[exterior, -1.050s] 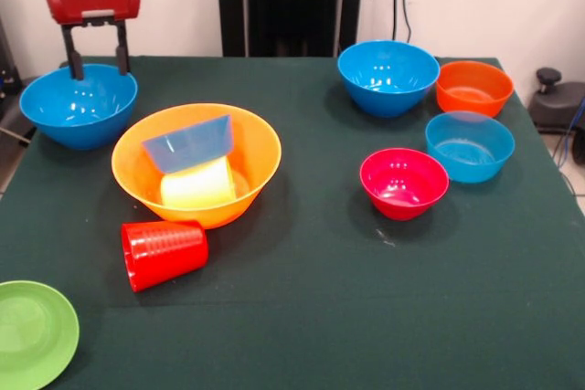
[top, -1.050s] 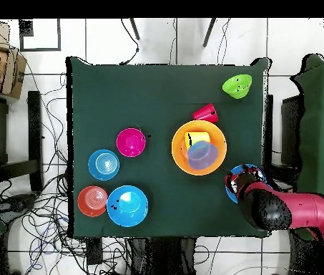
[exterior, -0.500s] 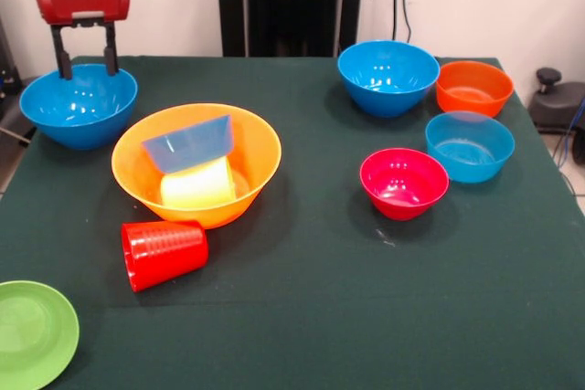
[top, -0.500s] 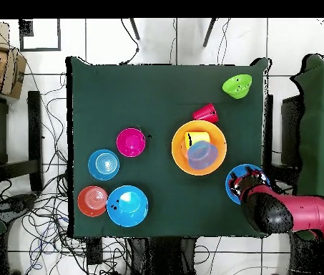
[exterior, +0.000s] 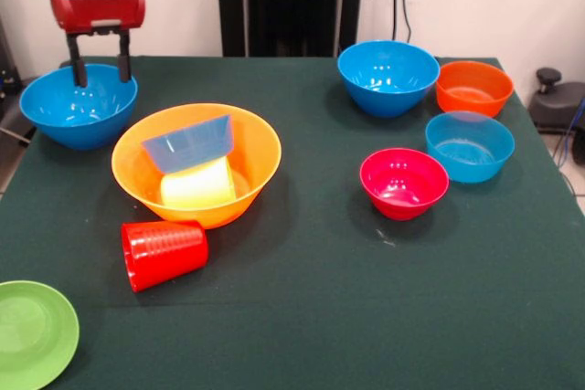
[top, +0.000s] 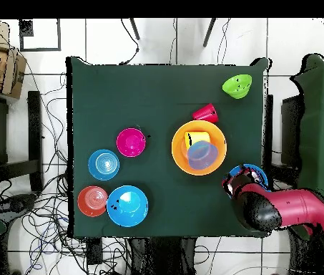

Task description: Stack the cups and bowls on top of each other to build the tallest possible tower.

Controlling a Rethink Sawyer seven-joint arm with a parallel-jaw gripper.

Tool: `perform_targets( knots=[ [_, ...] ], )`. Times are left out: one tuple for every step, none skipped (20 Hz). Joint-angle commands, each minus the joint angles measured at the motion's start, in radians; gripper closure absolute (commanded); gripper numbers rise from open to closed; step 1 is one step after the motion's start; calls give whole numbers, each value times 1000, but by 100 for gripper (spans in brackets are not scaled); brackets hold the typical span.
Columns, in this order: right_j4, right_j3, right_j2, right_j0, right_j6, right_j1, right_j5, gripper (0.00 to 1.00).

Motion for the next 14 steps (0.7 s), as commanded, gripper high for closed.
perform_targets(
  knots=[
    [-149,-10,-76,112,-82,49,58,0],
    [-161,-10,-81,123,-76,50,53,0],
    [-167,-10,-88,131,-68,54,46,0],
    [-172,-11,-94,137,-62,57,40,0],
    [-174,-11,-98,140,-57,59,34,0],
    [-176,-12,-101,143,-53,61,30,0],
    [-173,-12,-102,143,-50,63,27,0],
    [-171,-13,-103,142,-46,65,23,0],
    [-169,-13,-102,140,-46,66,20,0],
    [-164,-12,-100,136,-52,68,20,0],
    [-154,-11,-95,128,-60,70,23,0],
    [-144,-10,-90,121,-67,71,25,0],
    [-132,-10,-86,112,-67,75,25,0],
    [-123,-9,-81,104,-67,77,23,0]
  ],
)
